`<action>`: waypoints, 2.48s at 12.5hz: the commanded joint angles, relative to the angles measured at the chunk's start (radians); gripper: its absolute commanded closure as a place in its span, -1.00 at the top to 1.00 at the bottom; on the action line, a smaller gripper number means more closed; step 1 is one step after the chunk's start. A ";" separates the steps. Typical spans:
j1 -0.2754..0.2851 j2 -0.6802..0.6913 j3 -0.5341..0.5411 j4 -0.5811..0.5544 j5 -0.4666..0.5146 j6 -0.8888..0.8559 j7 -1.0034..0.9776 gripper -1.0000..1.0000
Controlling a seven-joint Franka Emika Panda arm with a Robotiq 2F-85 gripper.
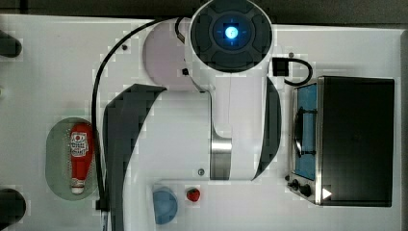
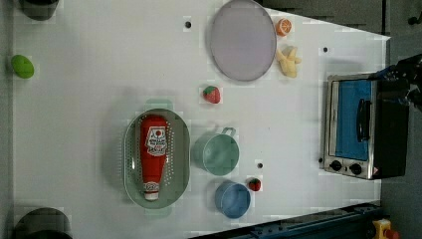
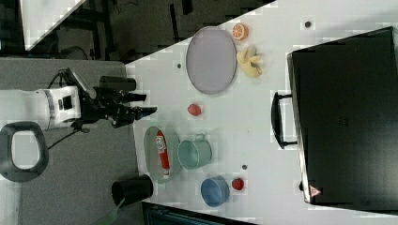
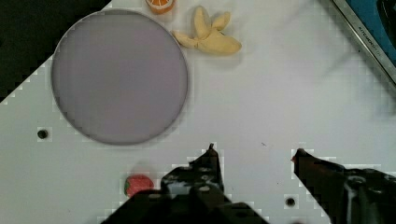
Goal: Pick ketchup from strainer and place it on the table
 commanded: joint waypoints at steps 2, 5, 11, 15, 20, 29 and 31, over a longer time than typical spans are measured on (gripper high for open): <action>-0.099 -0.301 0.049 -0.179 0.056 -0.141 0.033 0.80; -0.075 -0.270 0.109 -0.179 0.091 -0.111 0.033 1.00; -0.033 -0.177 0.359 -0.179 0.092 -0.034 0.038 1.00; -0.029 -0.102 0.544 -0.194 0.091 0.111 0.099 1.00; -0.023 0.025 0.720 -0.301 0.082 0.363 0.101 1.00; -0.006 0.364 0.742 -0.431 -0.244 0.778 0.314 1.00; -0.005 0.444 0.736 -0.427 -0.337 0.826 0.347 1.00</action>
